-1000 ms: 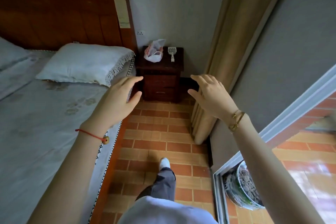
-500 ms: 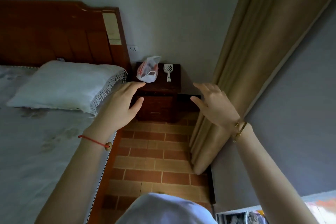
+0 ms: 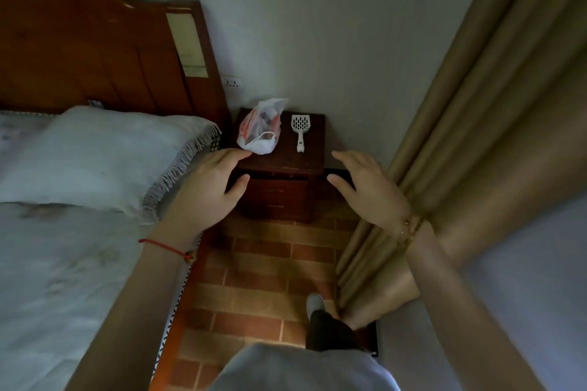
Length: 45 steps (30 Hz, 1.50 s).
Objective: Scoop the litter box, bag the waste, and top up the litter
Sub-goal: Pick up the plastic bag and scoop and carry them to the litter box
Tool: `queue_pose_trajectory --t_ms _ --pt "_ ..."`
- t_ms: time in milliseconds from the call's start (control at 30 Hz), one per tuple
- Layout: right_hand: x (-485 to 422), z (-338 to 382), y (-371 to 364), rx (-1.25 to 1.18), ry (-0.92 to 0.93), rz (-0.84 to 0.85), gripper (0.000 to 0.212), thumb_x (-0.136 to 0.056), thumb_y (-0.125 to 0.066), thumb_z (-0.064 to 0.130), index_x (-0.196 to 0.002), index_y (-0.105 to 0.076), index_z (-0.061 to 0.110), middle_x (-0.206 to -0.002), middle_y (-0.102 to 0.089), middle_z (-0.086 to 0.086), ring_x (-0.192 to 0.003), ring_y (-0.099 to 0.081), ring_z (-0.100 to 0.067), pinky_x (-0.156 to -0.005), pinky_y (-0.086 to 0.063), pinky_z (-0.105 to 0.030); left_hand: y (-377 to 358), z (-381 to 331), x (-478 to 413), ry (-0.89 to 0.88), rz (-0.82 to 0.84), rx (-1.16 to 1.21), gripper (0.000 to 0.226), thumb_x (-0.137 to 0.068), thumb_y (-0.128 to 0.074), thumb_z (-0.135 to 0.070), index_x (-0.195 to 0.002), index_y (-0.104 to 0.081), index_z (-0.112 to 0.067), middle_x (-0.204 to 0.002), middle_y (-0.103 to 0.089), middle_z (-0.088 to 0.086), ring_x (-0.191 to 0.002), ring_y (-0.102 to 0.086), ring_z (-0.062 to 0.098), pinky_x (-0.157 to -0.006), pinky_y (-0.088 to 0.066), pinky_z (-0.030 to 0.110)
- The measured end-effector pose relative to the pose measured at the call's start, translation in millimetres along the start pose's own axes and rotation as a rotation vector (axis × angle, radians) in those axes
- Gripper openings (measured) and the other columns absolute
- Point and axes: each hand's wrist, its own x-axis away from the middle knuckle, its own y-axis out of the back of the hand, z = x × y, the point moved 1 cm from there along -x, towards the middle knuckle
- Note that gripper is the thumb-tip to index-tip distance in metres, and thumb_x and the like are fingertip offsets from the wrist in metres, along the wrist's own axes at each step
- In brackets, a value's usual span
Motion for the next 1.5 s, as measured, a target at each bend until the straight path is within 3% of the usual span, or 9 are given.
queue_pose_trajectory --t_ms 300,533,967,1133,1333,1500 --pt "-127 -48 -9 -0.034 0.144 0.058 0.050 -0.096 -0.047 0.039 -0.140 -0.042 0.013 -0.139 -0.047 -0.003 -0.130 -0.040 -0.018 -0.107 -0.031 -0.029 -28 19 -92 0.111 -0.042 -0.027 0.043 -0.096 -0.055 -0.026 -0.138 -0.049 -0.018 -0.137 -0.054 0.005 -0.126 -0.047 0.024 -0.102 -0.039 0.036" --pt "-198 -72 -29 -0.085 0.171 0.098 0.049 -0.096 -0.046 0.038 -0.138 -0.043 0.013 -0.138 -0.048 -0.004 -0.130 -0.040 -0.018 -0.108 -0.035 -0.034 -45 42 -137 0.205 -0.044 -0.023 0.043 -0.097 -0.052 -0.029 -0.139 -0.047 -0.021 -0.138 -0.053 0.004 -0.126 -0.048 0.022 -0.100 -0.044 0.037" --pt "-332 -111 -95 -0.132 0.030 0.178 0.047 -0.096 -0.047 0.037 -0.136 -0.045 0.013 -0.136 -0.049 -0.006 -0.127 -0.041 -0.021 -0.106 -0.038 -0.037 -78 131 -252 0.260 0.025 0.042 0.042 -0.096 -0.054 -0.023 -0.138 -0.051 -0.015 -0.133 -0.056 0.005 -0.118 -0.054 0.024 -0.094 -0.042 0.030" --pt "-386 -110 -121 -0.111 -0.043 0.179 0.046 -0.096 -0.048 0.036 -0.135 -0.046 0.012 -0.135 -0.050 -0.007 -0.126 -0.042 -0.022 -0.105 -0.038 -0.035 -91 184 -302 0.253 0.145 0.059 0.042 -0.098 -0.051 -0.026 -0.139 -0.049 -0.018 -0.134 -0.055 0.004 -0.119 -0.053 0.023 -0.098 -0.046 0.035" --pt "-425 -111 -156 -0.097 -0.118 0.177 0.044 -0.095 -0.049 0.036 -0.132 -0.049 0.011 -0.131 -0.053 -0.007 -0.120 -0.047 -0.025 -0.099 -0.043 -0.037 -117 230 -343 0.212 0.256 0.122 0.045 -0.094 -0.042 -0.037 -0.131 -0.056 -0.016 -0.123 -0.060 0.004 -0.109 -0.059 0.023 -0.090 -0.051 0.043" --pt "-442 -120 -185 -0.165 -0.215 0.254 0.040 -0.095 -0.049 0.034 -0.128 -0.052 0.011 -0.125 -0.054 -0.007 -0.115 -0.049 -0.025 -0.097 -0.044 -0.040 -150 254 -358 0.400 0.218 0.207 0.028 -0.095 -0.053 -0.018 -0.119 -0.065 -0.013 -0.112 -0.065 0.009 -0.094 -0.065 0.026 -0.077 -0.051 0.035"
